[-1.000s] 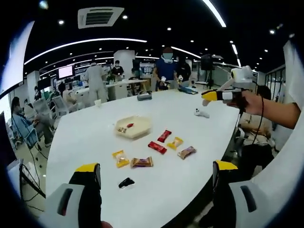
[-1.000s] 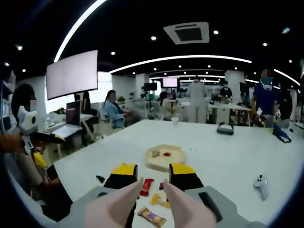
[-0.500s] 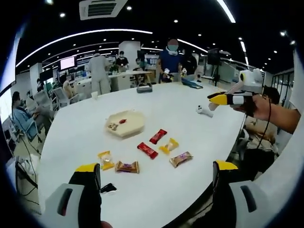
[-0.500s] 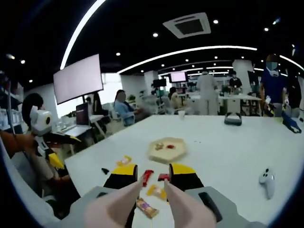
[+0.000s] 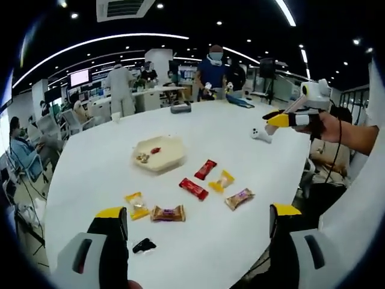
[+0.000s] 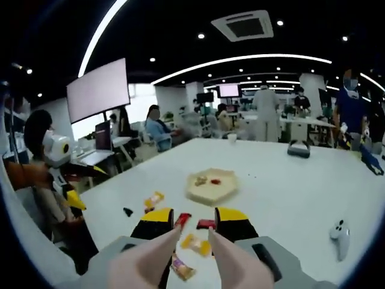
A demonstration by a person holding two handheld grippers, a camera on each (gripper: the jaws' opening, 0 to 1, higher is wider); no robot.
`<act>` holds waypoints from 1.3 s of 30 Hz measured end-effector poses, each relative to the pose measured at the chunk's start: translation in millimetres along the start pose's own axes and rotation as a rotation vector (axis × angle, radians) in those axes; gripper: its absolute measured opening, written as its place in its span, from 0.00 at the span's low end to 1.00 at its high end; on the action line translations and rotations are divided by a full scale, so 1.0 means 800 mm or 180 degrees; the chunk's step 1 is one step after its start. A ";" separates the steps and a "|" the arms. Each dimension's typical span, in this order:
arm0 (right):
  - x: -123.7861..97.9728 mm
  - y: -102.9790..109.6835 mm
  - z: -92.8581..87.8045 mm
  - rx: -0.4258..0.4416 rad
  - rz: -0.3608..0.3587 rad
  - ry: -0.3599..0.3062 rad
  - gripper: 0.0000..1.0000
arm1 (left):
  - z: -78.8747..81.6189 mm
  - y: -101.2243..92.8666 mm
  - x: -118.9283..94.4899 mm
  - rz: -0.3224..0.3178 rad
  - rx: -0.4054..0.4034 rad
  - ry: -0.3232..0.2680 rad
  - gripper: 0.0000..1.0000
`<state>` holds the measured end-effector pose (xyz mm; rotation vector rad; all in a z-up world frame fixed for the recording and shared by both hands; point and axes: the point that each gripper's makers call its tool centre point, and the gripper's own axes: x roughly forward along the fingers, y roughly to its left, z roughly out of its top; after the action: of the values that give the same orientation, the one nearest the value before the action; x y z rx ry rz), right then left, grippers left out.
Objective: Place the target food into the container with the food tongs after gripping and lifting it, then release it inside without dropping or visibly crushing the food.
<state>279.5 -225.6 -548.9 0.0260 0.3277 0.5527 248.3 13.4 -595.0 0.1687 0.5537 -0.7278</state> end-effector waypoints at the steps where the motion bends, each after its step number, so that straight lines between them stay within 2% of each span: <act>1: 0.005 0.005 -0.001 -0.0002 0.0027 0.0030 0.26 | -0.002 0.005 0.001 0.0000 0.0005 0.0020 0.99; 5: 0.031 0.020 0.001 0.0016 0.0073 0.0096 0.26 | 0.005 0.027 0.004 -0.0041 -0.0150 -0.0095 0.98; 7: 0.045 0.022 0.005 0.0092 0.0017 0.0096 0.26 | 0.007 0.039 0.006 -0.0066 -0.0133 -0.0122 0.98; 9: 0.065 0.033 0.005 0.0049 0.0010 0.0132 0.25 | 0.015 0.052 0.007 -0.0110 -0.0083 -0.0233 0.98; 11: 0.084 0.039 0.000 0.0009 0.0039 0.0206 0.25 | 0.013 0.066 0.011 -0.0132 -0.0071 -0.0275 0.98; 15: 0.109 0.056 -0.005 0.0094 0.0121 0.0322 0.25 | 0.009 0.084 0.010 -0.0176 -0.0144 -0.0296 0.97; 19: 0.130 0.064 -0.014 0.0055 0.0202 0.0452 0.26 | 0.006 0.098 0.000 -0.0173 -0.0158 -0.0298 0.97; 21: 0.145 0.069 -0.021 -0.0043 0.0261 0.0529 0.26 | 0.002 0.108 -0.002 -0.0137 -0.0154 -0.0299 0.98; 23: 0.159 0.079 -0.028 0.0006 0.0374 0.0611 0.26 | -0.006 0.119 -0.004 -0.0033 -0.0194 -0.0238 0.97; 26: 0.172 0.094 -0.036 -0.0144 0.0476 0.0681 0.27 | -0.008 0.121 -0.008 -0.0033 -0.0355 -0.0299 0.98; 30: 0.191 0.111 -0.050 -0.0199 0.0601 0.0727 0.27 | -0.027 0.124 -0.013 0.0048 -0.0246 -0.0186 0.97; 35: 0.202 0.130 -0.051 -0.0215 0.0726 0.0742 0.27 | -0.039 0.131 -0.024 0.0156 -0.0435 -0.0221 0.97; 36: 0.207 0.141 -0.055 -0.0286 0.0823 0.0766 0.27 | -0.041 0.131 -0.026 0.0156 -0.0462 -0.0255 0.97; 39: 0.221 0.162 -0.064 -0.0371 0.0982 0.0766 0.27 | -0.056 0.130 -0.027 0.0143 -0.0457 -0.0176 0.97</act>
<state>338.5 -26.9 -635.7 -0.1050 0.5300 0.8834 286.0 117.8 -626.1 0.0274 0.5455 -0.6445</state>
